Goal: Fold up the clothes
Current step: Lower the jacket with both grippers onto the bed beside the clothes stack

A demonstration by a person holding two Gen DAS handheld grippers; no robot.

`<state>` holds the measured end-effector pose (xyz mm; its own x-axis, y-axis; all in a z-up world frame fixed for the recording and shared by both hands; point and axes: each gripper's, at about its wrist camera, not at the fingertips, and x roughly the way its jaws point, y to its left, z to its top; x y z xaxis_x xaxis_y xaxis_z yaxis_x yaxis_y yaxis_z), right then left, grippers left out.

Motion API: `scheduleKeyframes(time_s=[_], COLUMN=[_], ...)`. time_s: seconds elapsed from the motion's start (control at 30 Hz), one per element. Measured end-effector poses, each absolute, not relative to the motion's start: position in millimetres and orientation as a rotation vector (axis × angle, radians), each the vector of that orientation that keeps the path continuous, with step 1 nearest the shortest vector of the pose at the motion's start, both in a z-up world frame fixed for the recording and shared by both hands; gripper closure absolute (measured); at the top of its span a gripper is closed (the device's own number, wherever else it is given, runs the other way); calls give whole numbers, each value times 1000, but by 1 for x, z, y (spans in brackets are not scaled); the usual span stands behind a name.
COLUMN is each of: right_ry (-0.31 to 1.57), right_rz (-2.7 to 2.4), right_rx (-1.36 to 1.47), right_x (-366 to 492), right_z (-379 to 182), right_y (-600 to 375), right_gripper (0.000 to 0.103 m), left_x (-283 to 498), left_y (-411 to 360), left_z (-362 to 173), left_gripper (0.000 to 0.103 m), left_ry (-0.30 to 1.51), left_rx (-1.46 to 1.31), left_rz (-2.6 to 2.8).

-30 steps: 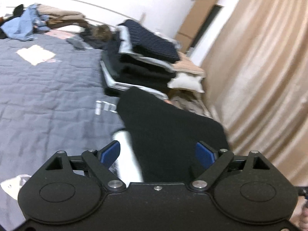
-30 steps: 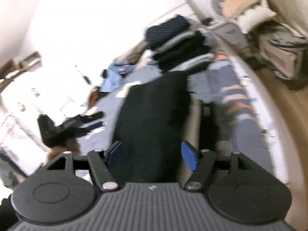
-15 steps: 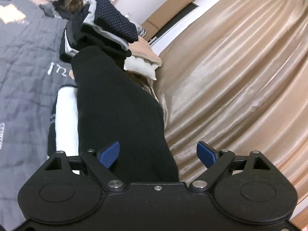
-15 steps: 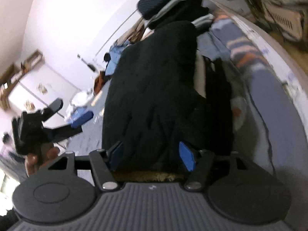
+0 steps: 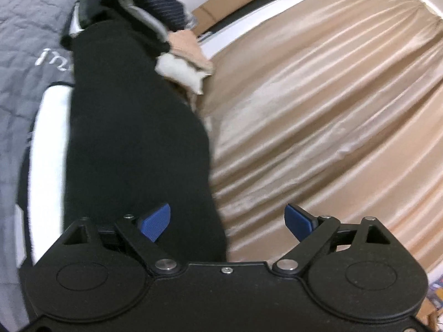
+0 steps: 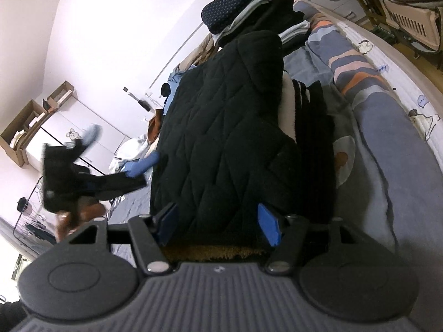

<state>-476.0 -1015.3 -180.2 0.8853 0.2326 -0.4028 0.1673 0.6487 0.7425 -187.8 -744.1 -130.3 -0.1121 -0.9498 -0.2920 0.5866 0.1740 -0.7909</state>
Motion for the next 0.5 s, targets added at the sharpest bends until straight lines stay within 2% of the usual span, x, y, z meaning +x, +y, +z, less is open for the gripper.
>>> scheduleKeyframes(time_s=[0.13,0.33,0.5], right_ry=[487,491,500], right_rz=[53,49,33], right_rx=[861,846,844], right_x=[-474,-469,-470], right_z=[-181,-179,-177], right_y=[-1013,-1007,-1007], right_gripper=[40,40,40], left_x=[-166,-159,-157], left_y=[-738,-739,-736], left_z=[-160,-163,-131], left_gripper=[18,21,13], left_ry=[1041,1052,999], left_rx=[-584,-563,-585], left_rz=[-1310,-1297,-1357])
